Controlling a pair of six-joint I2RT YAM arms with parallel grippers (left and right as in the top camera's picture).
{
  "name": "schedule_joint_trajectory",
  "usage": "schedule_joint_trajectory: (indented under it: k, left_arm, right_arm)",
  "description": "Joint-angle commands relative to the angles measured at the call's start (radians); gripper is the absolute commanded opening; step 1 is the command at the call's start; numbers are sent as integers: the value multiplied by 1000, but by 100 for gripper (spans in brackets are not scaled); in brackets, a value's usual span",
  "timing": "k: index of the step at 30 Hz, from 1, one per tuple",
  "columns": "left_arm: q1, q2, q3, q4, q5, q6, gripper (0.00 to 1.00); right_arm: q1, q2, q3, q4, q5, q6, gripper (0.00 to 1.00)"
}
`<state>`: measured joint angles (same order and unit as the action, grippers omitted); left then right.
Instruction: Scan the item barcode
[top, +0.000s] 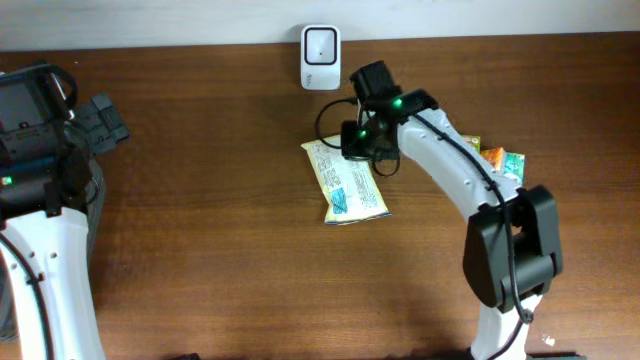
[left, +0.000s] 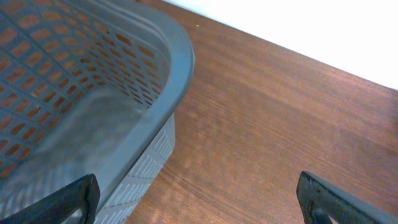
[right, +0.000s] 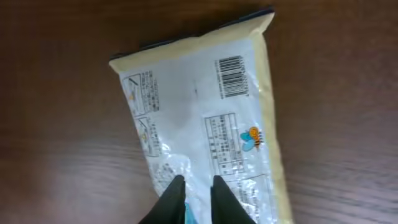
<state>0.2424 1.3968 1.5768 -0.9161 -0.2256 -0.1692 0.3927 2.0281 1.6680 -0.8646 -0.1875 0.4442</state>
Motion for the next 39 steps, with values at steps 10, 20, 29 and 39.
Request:
schedule_joint_trajectory:
  k: [10,20,29,39]
  left_arm:
    - [-4,-9,10,2,-7,5,99]
    - [-4,-9,10,2,-7,5,99]
    - [-4,-9,10,2,-7,5,99]
    - [-4,-9,10,2,-7,5,99]
  right_arm:
    - [-88,172,2,249,153,126,15]
    - [-4,268,18,197,-159,-162,25]
    - [-19,260,396,-192,-475,-460,56]
    - [-215,10,563,-624,-40,-251,54]
